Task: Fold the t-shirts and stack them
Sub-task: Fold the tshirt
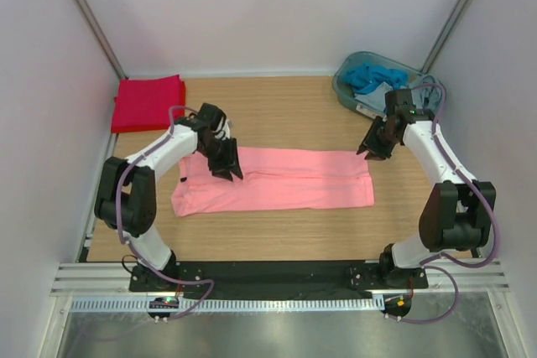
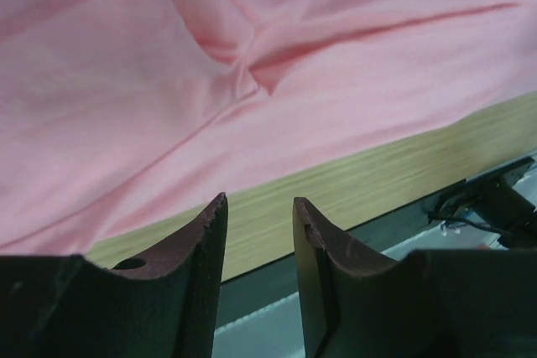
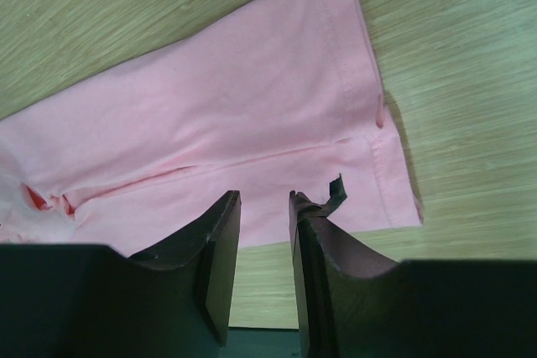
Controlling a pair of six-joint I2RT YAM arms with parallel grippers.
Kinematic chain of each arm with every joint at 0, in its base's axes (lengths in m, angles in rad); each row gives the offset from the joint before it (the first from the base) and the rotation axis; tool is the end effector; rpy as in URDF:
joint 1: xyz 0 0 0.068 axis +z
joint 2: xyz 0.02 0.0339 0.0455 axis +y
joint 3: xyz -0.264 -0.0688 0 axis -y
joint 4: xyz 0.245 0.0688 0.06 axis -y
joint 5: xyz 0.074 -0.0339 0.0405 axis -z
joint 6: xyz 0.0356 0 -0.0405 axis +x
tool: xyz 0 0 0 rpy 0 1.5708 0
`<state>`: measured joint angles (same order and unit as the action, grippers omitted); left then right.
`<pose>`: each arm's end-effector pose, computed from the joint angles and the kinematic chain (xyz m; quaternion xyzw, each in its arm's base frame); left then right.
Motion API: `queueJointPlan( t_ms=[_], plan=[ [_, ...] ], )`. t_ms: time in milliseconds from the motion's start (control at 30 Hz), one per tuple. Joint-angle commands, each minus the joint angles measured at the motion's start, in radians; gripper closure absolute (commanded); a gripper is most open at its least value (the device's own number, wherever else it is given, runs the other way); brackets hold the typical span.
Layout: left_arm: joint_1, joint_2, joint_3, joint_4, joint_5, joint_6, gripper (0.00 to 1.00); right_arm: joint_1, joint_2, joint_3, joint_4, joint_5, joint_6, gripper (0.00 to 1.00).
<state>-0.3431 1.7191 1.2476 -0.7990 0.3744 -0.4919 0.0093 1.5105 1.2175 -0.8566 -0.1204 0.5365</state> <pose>0.3122 -0.1254 0.2144 -0.0444 0.9709 -0.2278 0.0597 0.3006 0.0071 0.2639 0.2422 0.9457 0.1129 0.1851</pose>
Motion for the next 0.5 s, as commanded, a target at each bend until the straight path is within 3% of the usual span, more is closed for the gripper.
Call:
queueJointPlan(
  t_ms=[0, 167, 367, 467],
  plan=[
    [-0.025, -0.07, -0.071, 0.023, 0.044, -0.114, 0.61, 0.052, 0.008, 0.029, 0.051, -0.033, 0.037, 0.63],
    [0.042, 0.011, 0.091, -0.025, -0.21, -0.048, 0.63, 0.136, 0.043, 0.094, 0.036, -0.021, 0.056, 0.63],
    [0.131, 0.226, 0.306, -0.072, -0.128, 0.032, 0.77, 0.175, 0.017, 0.05, 0.031, -0.016, 0.069, 0.63],
    [0.13, 0.292, 0.325, -0.083, -0.091, 0.07, 0.85, 0.175, -0.009, 0.019, 0.036, -0.009, 0.063, 0.63]
  ],
)
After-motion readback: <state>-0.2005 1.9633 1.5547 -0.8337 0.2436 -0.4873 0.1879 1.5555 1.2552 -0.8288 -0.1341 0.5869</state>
